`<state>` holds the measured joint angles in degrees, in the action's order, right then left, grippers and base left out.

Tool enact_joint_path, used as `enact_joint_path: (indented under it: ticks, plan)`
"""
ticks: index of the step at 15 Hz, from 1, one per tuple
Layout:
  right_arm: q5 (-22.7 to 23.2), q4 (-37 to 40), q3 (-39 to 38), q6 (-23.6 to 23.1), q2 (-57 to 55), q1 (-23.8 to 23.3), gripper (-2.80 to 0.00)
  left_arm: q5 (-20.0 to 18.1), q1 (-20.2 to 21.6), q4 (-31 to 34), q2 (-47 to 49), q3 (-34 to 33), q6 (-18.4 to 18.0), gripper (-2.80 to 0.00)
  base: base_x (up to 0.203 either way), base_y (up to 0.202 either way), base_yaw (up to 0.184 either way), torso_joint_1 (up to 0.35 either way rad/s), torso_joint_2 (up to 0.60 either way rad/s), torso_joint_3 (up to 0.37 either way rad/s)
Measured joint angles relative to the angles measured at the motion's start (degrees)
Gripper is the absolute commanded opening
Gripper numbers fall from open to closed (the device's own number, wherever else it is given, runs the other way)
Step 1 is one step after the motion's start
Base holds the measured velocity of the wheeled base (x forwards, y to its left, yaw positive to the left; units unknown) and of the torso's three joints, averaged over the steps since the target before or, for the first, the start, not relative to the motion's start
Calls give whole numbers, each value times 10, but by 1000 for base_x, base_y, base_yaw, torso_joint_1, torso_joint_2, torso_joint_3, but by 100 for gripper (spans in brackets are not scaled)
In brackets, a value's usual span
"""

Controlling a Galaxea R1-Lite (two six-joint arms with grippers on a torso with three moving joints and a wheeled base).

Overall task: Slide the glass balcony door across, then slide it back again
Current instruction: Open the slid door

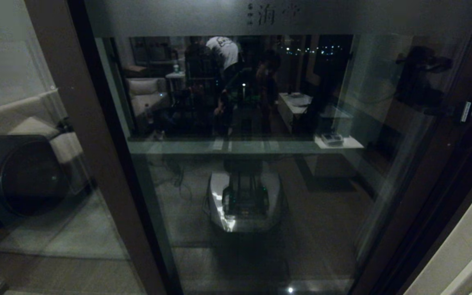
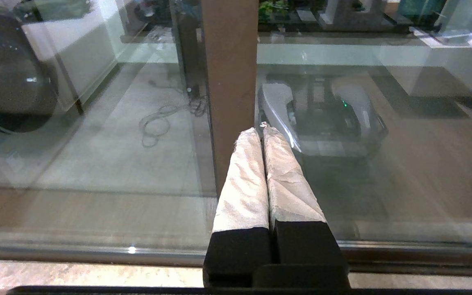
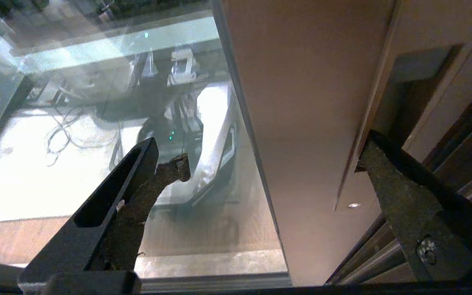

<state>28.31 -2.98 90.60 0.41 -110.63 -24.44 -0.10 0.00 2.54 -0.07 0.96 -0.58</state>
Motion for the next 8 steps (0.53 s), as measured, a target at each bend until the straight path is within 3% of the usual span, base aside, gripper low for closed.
enact_joint_path:
  ticks: [8]
  plan:
    - [-23,-34,3,2,-18,4,0,0,0,0,0,0,0,-280,0,0,0,0,0,0]
